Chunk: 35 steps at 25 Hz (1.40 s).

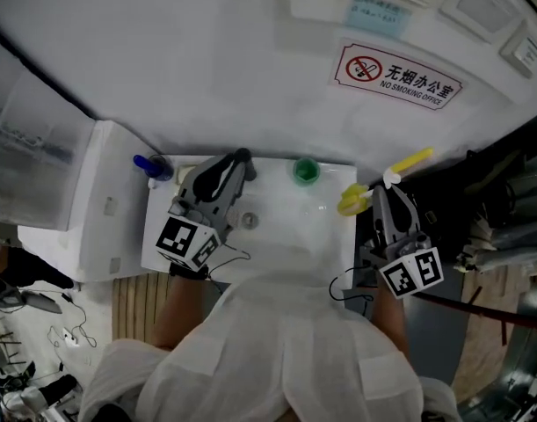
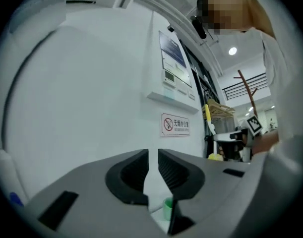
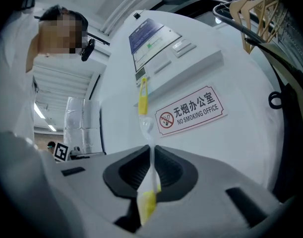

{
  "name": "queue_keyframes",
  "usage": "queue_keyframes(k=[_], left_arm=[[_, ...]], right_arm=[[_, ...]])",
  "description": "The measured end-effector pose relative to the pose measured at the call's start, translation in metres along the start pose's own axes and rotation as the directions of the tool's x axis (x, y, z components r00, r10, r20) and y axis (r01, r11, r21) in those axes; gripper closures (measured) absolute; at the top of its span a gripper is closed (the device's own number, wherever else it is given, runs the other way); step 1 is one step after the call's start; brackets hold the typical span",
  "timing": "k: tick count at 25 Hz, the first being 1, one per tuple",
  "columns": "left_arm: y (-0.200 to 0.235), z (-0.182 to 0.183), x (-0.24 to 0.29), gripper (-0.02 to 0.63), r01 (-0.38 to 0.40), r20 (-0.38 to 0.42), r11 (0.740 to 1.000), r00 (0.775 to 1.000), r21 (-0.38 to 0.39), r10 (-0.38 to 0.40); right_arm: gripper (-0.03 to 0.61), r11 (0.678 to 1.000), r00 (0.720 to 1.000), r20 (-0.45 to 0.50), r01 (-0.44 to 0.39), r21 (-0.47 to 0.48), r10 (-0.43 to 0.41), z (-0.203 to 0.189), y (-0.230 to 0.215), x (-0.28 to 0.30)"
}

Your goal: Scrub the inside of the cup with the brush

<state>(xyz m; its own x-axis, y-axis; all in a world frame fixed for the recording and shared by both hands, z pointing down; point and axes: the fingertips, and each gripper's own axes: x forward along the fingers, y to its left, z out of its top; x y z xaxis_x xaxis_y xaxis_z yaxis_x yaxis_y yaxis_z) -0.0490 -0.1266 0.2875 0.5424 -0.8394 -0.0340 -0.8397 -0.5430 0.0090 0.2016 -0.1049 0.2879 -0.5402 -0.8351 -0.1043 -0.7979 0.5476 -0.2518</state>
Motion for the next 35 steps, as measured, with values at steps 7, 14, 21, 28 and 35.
queue_keyframes(k=[7, 14, 21, 28, 35], left_arm=[[0.045, 0.003, -0.053, 0.571, -0.139, 0.021, 0.990, 0.990, 0.018, 0.139], [0.061, 0.010, -0.068, 0.575, -0.188, 0.018, 0.982, 0.982, 0.021, 0.188], [0.055, 0.011, -0.062, 0.575, -0.155, 0.041, 0.988, 0.987, 0.028, 0.153], [0.051, 0.014, -0.056, 0.575, -0.132, 0.029, 0.991, 0.991, 0.032, 0.131], [0.046, 0.014, -0.050, 0.575, -0.115, 0.015, 0.993, 0.993, 0.038, 0.114]], right_arm=[[0.549, 0.999, 1.000, -0.023, -0.006, -0.040, 0.005, -0.007, 0.006, 0.002], [0.551, 0.996, 0.999, -0.044, 0.000, -0.087, -0.004, -0.006, 0.009, 0.009], [0.551, 0.995, 0.999, -0.045, 0.001, -0.097, -0.006, -0.005, 0.013, 0.010], [0.551, 0.995, 0.999, -0.047, 0.005, -0.103, -0.010, -0.005, 0.015, 0.007], [0.551, 0.995, 0.999, -0.051, 0.004, -0.100, -0.009, -0.007, 0.013, 0.007]])
